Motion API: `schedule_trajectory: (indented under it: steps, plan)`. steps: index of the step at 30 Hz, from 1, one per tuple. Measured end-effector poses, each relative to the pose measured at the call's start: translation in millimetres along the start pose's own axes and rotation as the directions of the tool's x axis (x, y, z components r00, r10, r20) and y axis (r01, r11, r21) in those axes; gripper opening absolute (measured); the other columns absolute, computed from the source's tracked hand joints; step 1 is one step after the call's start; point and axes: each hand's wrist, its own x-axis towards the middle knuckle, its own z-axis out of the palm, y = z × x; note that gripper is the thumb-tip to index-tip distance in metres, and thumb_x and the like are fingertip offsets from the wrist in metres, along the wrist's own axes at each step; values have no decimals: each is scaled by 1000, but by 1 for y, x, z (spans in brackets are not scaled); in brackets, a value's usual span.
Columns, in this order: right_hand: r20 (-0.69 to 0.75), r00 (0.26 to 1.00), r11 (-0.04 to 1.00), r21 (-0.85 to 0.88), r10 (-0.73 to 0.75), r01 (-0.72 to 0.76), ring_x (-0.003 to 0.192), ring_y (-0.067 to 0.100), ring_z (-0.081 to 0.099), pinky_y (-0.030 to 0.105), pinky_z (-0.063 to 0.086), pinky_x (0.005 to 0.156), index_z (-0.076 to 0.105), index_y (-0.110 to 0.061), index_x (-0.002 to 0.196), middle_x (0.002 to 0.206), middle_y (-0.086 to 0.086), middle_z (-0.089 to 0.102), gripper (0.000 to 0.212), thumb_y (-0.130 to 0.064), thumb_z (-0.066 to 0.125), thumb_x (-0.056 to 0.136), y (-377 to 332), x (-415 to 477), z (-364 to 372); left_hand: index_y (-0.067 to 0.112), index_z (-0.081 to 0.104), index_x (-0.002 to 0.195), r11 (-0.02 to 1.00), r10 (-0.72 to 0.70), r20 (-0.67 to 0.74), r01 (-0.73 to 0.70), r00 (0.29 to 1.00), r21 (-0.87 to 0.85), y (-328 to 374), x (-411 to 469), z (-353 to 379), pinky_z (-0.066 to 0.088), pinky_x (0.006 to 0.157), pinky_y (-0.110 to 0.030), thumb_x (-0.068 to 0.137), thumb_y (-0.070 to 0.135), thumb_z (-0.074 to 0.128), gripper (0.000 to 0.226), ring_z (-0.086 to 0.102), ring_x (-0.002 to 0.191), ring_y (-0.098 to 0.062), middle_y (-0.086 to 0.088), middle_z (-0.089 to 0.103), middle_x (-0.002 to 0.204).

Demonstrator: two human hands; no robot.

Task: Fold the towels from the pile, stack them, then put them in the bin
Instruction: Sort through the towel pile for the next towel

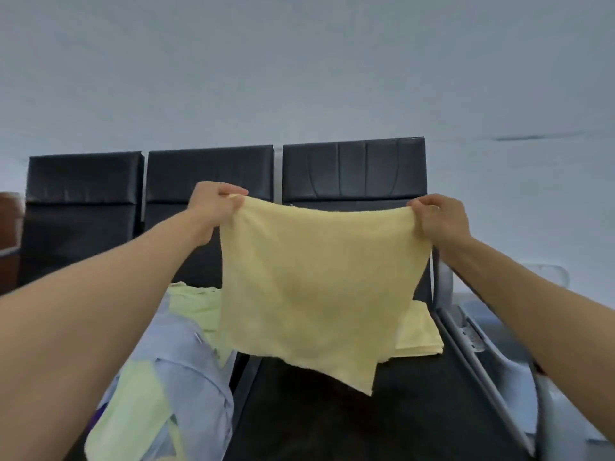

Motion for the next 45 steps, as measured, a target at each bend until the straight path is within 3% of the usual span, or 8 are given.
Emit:
schedule_trajectory:
  steps: [5, 12, 18, 25, 29, 31, 37, 45]
  plan:
    - [-8, 992, 973, -193, -126, 122, 94, 17, 51, 30, 37, 76, 65, -16, 103, 102, -1, 61, 23, -24, 44, 101, -25, 2, -21, 14, 71, 108, 981, 136, -14, -132, 991, 145, 31, -10, -24, 42, 91, -29, 94, 14, 60, 18, 53, 115, -19, -3, 63, 119]
    - [64, 998, 995, -98, 9, -3, 99, 19, 53, 30, 39, 78, 69, -12, 91, 97, -2, 59, 33, -42, 57, 94, -45, 1, -37, 11, 72, 100, 957, -176, 38, 180, 984, -226, 38, -11, -33, 50, 96, -34, 89, -3, 62, 21, 60, 106, -22, -10, 64, 117]
    - [455, 889, 990, 89, 60, -113, 95, 16, 65, 26, 51, 82, 73, -9, 98, 101, 3, 69, 29, -24, 82, 75, -57, -10, -55, 7, 70, 108, 920, -242, 49, 245, 969, -307, 35, -14, -38, 51, 97, -37, 86, -3, 66, 24, 62, 104, -23, -12, 64, 115]
    - [444, 896, 938, -307, -10, 162, 106, 17, 54, 34, 44, 100, 75, -21, 92, 109, -1, 61, 30, -21, 89, 65, -55, -12, -49, 13, 71, 102, 990, -51, -6, 51, 999, 135, 32, -23, -44, 43, 105, -37, 87, 2, 67, 20, 54, 116, -27, -9, 61, 123]
    - [426, 896, 779, -516, -126, 355, 88, 21, 53, 28, 44, 74, 73, -9, 95, 91, 6, 62, 18, -24, 73, 85, -54, -12, -44, 4, 69, 113, 884, 156, 40, -158, 987, 440, 31, -33, -40, 44, 82, -30, 94, 7, 56, 22, 59, 107, -28, -12, 65, 118]
    - [379, 900, 710, -573, -214, 409, 84, 24, 50, 30, 40, 69, 71, -4, 94, 87, 9, 56, 21, -24, 62, 93, -51, -11, -42, 5, 69, 109, 858, 186, 31, -178, 982, 481, 31, -33, -37, 45, 79, -33, 96, 13, 56, 20, 60, 101, -28, -14, 65, 115]
    - [299, 915, 500, -769, -269, 398, 97, 27, 52, 39, 33, 96, 67, -16, 107, 110, 8, 62, 32, -1, 42, 93, -47, -7, -44, 4, 70, 97, 836, 216, 19, -196, 976, 513, 36, -31, -32, 44, 75, -35, 96, 19, 59, 19, 58, 88, -26, -15, 64, 108]
    - [225, 925, 538, -761, -306, 363, 78, 30, 52, 39, 43, 83, 69, -7, 100, 88, 13, 62, 28, 5, 46, 87, -41, -5, -41, 7, 71, 89, 819, 251, 66, -249, 966, 517, 30, -38, -32, 46, 78, -32, 86, 4, 69, 5, 61, 96, -27, -11, 67, 99]
